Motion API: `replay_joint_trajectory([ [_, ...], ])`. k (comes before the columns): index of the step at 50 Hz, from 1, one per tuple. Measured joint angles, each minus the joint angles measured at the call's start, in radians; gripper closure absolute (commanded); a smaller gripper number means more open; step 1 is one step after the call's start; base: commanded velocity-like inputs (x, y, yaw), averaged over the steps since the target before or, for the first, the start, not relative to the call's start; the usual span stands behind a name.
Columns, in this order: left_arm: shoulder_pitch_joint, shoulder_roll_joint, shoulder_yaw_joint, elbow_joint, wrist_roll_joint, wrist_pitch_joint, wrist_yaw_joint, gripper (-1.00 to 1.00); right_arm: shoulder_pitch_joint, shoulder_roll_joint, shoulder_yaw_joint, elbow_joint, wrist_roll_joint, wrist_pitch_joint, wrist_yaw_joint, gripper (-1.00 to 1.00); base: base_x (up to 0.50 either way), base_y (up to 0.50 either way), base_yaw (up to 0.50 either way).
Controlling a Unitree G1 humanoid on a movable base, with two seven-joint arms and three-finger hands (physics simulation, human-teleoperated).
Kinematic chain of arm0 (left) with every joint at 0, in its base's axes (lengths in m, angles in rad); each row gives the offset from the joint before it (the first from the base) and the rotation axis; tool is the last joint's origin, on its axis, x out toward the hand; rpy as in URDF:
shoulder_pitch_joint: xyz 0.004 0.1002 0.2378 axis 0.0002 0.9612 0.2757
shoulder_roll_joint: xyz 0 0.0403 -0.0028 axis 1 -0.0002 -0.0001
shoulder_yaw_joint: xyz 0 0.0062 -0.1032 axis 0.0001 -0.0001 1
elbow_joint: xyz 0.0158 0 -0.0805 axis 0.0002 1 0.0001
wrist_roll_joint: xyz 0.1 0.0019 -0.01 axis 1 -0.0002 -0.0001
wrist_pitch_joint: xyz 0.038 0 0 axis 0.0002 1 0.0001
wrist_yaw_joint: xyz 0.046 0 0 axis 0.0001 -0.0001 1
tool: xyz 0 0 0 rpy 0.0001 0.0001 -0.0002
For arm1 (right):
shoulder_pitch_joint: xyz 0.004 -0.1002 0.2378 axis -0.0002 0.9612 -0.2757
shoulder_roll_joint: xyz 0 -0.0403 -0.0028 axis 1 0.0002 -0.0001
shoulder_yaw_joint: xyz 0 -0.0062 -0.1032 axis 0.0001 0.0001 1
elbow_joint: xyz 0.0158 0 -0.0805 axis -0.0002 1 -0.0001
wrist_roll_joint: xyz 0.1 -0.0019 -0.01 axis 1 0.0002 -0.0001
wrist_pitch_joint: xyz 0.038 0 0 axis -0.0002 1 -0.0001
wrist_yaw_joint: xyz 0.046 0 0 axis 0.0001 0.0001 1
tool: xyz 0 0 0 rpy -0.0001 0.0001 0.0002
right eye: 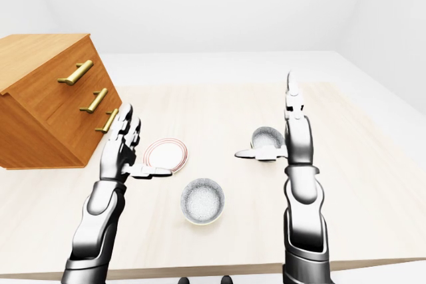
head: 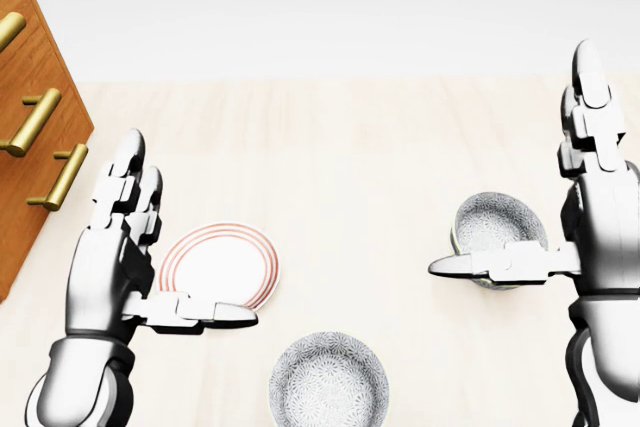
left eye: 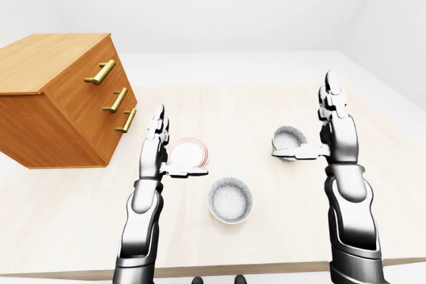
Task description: Stack the bowl at the front on the bowl in the middle.
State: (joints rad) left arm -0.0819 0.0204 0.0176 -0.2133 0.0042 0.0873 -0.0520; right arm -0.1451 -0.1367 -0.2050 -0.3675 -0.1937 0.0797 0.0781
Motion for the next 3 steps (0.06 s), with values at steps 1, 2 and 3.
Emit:
replay_joint_trajectory([
  [1,0.000,0.000,0.000,-0.003,0.001,0.000,0.000,-1.00,0.003,0.003,0.001,-0.007,0.015,0.003,-0.001,-1.00,0.00,0.00,0.00],
  [2,0.000,0.000,0.000,-0.005,0.001,0.000,0.000,-1.00,0.006,0.005,0.002,-0.012,0.029,0.005,-0.003,-1.00,0.00,0.00,0.00],
  [3,-0.001,0.000,0.000,-0.007,0.002,0.000,0.000,-1.00,0.010,0.007,0.002,-0.016,0.043,0.005,-0.004,-1.00,0.00,0.00,0.00],
])
